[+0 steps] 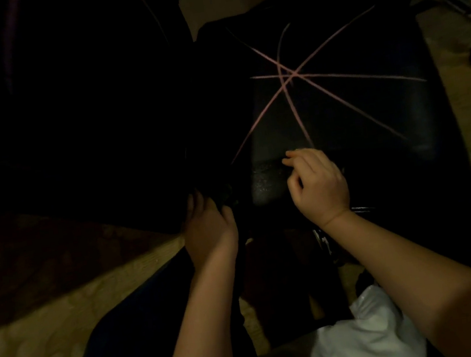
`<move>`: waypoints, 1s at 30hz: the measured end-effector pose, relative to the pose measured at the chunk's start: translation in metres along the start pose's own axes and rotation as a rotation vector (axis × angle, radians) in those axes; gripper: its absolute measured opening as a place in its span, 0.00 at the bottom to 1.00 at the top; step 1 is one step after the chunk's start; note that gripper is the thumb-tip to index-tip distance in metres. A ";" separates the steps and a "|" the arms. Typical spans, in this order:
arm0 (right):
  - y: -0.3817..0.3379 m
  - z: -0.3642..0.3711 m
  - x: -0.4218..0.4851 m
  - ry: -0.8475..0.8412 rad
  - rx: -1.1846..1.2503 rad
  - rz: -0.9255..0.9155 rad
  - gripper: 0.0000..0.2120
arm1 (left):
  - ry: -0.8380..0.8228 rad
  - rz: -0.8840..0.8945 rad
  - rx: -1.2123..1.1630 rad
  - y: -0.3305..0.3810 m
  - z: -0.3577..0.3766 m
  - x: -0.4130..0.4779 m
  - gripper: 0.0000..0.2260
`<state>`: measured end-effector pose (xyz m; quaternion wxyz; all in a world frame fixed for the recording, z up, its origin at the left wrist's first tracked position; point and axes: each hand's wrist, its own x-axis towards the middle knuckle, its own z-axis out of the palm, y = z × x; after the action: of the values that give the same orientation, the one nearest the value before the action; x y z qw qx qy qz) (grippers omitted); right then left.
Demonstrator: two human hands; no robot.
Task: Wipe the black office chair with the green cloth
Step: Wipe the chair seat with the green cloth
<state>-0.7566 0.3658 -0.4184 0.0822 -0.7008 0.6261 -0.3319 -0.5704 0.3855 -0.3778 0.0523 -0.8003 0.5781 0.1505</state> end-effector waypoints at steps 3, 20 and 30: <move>-0.001 -0.002 0.000 -0.015 0.019 0.007 0.11 | -0.037 0.039 -0.051 0.008 0.002 0.004 0.25; -0.009 0.008 0.001 0.056 0.054 0.022 0.11 | 0.102 0.158 -0.083 0.056 -0.007 0.127 0.26; -0.026 0.016 0.002 0.050 0.051 0.078 0.12 | 0.049 0.157 -0.078 0.053 -0.019 0.133 0.25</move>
<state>-0.7257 0.3640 -0.4158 0.0973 -0.6651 0.6460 -0.3617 -0.5791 0.2424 -0.3950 -0.0050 -0.7573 0.6340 0.1568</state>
